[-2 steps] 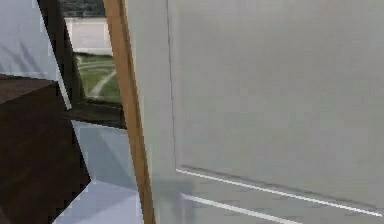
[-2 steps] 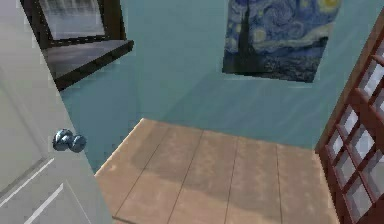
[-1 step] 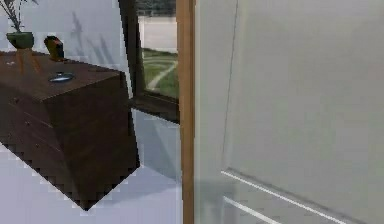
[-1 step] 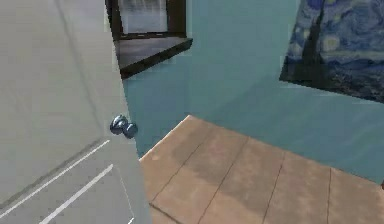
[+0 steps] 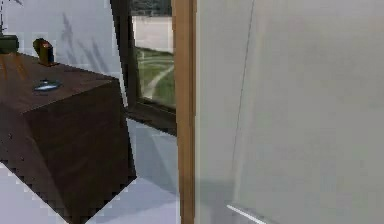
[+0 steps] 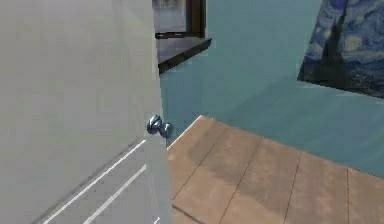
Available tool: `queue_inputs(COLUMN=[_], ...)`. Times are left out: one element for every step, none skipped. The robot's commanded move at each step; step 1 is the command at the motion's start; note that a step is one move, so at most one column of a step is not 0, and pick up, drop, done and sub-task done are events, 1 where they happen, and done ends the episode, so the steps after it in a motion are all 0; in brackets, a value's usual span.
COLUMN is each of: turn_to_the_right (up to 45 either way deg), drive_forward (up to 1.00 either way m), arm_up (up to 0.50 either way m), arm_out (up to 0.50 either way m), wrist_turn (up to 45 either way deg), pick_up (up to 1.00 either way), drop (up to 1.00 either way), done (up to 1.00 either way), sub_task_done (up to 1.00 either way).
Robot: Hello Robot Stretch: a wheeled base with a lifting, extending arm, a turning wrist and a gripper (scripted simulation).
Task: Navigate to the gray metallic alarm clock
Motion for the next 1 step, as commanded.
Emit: queue_inputs(turn_to_the_right=[-45.0], drive_forward=[0.00], arm_up=[0.00], arm_out=[0.00], wrist_turn=[0.0], pick_up=[0.00], drop=[0.00], done=[0.00], sub_task_done=[0.00])
